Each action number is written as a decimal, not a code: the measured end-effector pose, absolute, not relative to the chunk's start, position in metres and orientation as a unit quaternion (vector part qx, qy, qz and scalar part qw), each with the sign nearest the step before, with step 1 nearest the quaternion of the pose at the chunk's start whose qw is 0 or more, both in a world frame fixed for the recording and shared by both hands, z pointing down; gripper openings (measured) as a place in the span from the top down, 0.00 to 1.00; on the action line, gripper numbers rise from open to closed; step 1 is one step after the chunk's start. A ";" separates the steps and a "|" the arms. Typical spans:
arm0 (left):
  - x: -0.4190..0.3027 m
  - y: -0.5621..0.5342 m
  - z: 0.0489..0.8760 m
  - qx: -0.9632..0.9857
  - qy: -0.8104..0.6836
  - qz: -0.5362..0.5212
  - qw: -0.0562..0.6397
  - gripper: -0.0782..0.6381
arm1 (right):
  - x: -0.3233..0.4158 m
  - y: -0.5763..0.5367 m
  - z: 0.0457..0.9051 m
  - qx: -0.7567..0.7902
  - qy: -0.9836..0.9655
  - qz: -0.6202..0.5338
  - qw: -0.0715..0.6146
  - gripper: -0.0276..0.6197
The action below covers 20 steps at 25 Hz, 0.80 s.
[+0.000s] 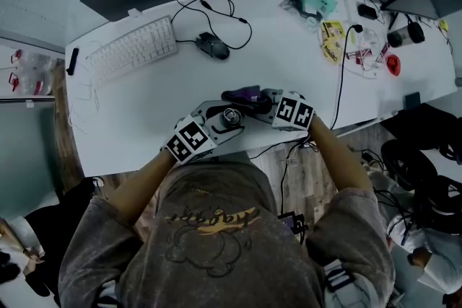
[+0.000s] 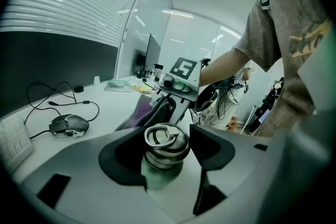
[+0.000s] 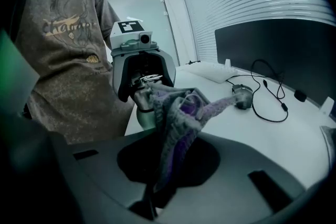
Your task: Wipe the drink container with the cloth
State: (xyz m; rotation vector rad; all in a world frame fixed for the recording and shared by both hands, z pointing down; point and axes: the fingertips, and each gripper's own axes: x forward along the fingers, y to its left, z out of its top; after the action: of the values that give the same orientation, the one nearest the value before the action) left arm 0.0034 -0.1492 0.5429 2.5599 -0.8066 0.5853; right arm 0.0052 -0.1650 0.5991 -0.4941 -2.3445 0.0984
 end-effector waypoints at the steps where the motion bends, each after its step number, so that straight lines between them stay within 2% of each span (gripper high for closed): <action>1: 0.004 -0.149 0.543 0.914 -0.286 0.209 0.196 0.51 | 0.008 -0.164 0.599 -0.186 -0.912 0.040 0.364 0.88; 20: 0.005 -0.150 0.544 0.918 -0.270 0.212 0.197 0.51 | 0.027 -0.137 0.601 -0.061 -0.933 0.090 0.344 0.88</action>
State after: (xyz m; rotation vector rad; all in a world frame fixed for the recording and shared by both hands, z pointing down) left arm 0.0049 -0.1502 0.5440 2.5700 -0.7570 0.5944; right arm 0.0270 -0.1372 0.6009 -0.1576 -2.4235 0.2345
